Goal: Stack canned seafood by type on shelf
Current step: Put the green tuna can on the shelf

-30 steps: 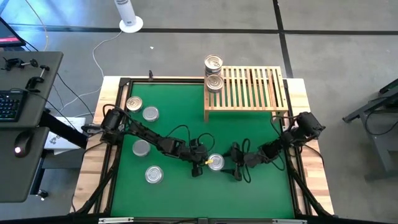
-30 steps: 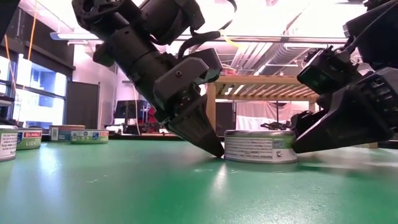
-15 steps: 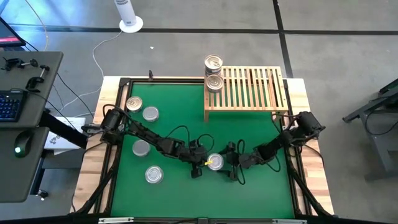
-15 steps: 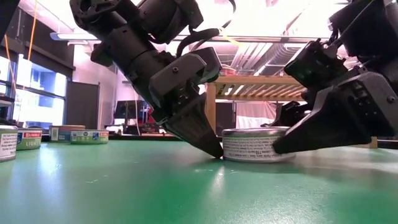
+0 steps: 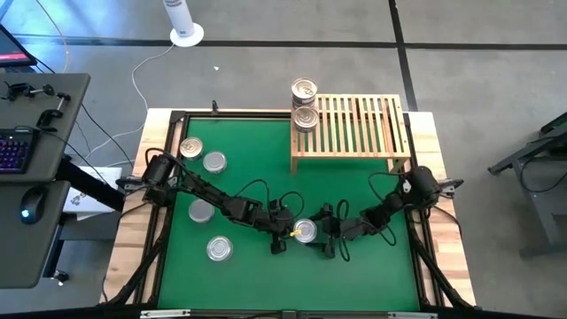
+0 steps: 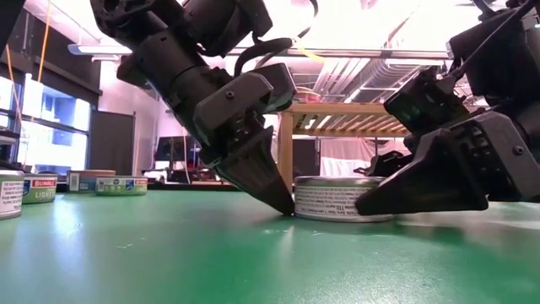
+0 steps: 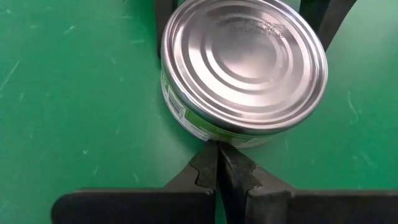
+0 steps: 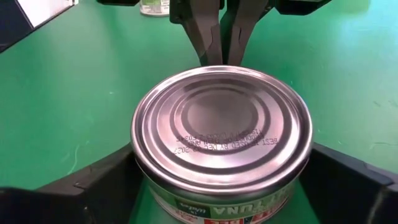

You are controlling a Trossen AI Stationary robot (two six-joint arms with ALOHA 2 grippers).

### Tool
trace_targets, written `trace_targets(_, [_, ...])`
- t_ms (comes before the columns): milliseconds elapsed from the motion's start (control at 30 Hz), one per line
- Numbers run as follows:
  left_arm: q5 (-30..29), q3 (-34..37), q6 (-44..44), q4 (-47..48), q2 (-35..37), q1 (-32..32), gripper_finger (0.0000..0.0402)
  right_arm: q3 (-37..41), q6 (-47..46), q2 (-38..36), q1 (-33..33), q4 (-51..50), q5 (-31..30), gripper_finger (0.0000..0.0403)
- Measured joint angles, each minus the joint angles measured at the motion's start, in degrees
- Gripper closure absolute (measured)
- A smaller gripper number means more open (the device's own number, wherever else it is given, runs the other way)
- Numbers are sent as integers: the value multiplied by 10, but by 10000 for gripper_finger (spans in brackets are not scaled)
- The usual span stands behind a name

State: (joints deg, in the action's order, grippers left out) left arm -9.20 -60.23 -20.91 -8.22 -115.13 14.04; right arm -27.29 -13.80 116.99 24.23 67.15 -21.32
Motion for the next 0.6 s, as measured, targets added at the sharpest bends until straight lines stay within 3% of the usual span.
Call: trace_targets(600, [-28,-9,-15,60,3,-2,401,83,-82,-2,32,101,-38,45])
